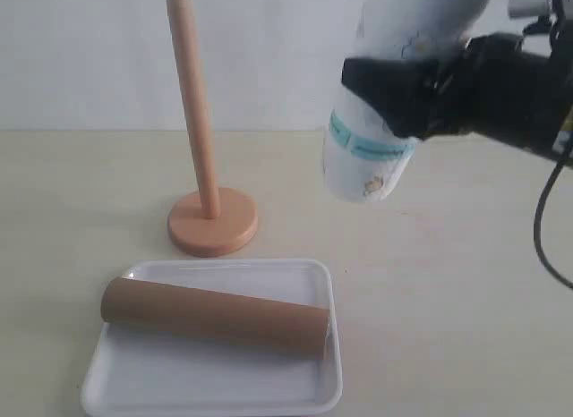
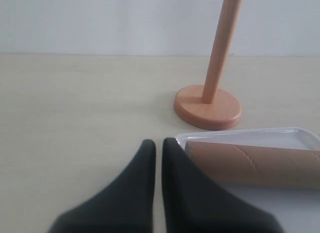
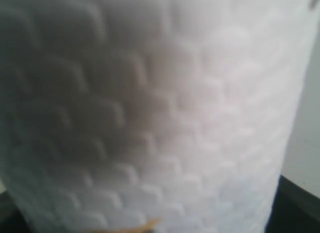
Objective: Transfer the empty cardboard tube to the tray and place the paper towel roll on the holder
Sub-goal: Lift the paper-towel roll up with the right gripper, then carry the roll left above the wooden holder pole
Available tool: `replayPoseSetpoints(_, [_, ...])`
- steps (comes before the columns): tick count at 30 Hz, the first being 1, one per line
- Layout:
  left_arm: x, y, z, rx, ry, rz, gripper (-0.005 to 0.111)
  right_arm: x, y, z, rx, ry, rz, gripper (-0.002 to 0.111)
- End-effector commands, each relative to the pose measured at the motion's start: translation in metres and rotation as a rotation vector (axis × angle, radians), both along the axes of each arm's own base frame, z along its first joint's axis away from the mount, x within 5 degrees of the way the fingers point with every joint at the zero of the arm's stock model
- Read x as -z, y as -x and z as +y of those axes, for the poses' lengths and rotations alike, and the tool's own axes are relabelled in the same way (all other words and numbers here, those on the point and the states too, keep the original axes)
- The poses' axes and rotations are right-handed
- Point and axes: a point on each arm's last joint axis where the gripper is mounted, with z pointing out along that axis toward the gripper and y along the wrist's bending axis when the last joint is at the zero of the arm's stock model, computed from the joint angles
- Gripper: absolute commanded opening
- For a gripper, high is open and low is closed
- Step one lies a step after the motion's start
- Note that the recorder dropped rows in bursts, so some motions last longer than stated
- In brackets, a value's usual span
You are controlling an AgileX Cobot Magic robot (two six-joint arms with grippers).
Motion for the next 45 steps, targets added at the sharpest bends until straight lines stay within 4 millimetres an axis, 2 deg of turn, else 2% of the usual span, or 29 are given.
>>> replayPoseSetpoints(1, [0.001,0.000,0.000,0.005,0.002,0.001,0.004,-0.059,0.009,0.001,-0.044,-0.048,-0.091,0.000])
replayPoseSetpoints(2, [0.001,0.000,0.000,0.005,0.002,0.001,0.004,-0.067,0.010,0.002,-0.053,-0.059,-0.097,0.000])
replayPoseSetpoints(4, [0.001,0.000,0.000,0.005,0.002,0.001,0.004,-0.108,0.011,0.002,-0.081,-0.148,-0.118,0.000])
replayPoseSetpoints(8, [0.001,0.000,0.000,0.005,0.002,0.001,0.004,-0.156,0.012,0.003,-0.105,-0.198,-0.163,0.000])
replayPoseSetpoints(10, [0.001,0.000,0.000,0.005,0.002,0.001,0.004,-0.178,0.016,0.011,-0.096,-0.204,-0.204,0.000])
replayPoseSetpoints(12, [0.001,0.000,0.000,0.005,0.002,0.001,0.004,-0.196,0.025,0.025,-0.090,-0.171,-0.246,0.000])
replayPoseSetpoints(16, [0.001,0.000,0.000,0.005,0.002,0.001,0.004,-0.220,0.036,0.044,-0.010,-0.156,-0.261,0.000])
replayPoseSetpoints(20, [0.001,0.000,0.000,0.005,0.002,0.001,0.004,-0.237,0.042,0.062,0.018,-0.167,-0.271,0.000])
replayPoseSetpoints(23, [0.001,0.000,0.000,0.005,0.002,0.001,0.004,-0.240,0.040,0.085,-0.039,-0.176,-0.266,0.000])
replayPoseSetpoints(25, [0.001,0.000,0.000,0.006,0.000,0.000,0.004,-0.238,0.032,0.100,-0.034,-0.165,-0.252,0.000])
replayPoseSetpoints(29, [0.001,0.000,0.000,0.006,0.000,0.000,0.004,-0.230,0.005,0.123,0.032,-0.133,-0.221,0.000])
replayPoseSetpoints(34, [0.001,0.000,0.000,0.006,0.000,0.000,0.004,-0.211,-0.023,0.148,0.031,-0.106,-0.188,0.000])
replayPoseSetpoints(39, [0.001,0.000,0.000,0.006,0.000,0.000,0.004,-0.188,-0.044,0.164,0.046,-0.066,-0.142,0.000])
replayPoseSetpoints(45, [0.001,0.000,0.000,0.006,0.000,0.000,0.004,-0.165,-0.059,0.177,0.049,-0.023,-0.109,0.000])
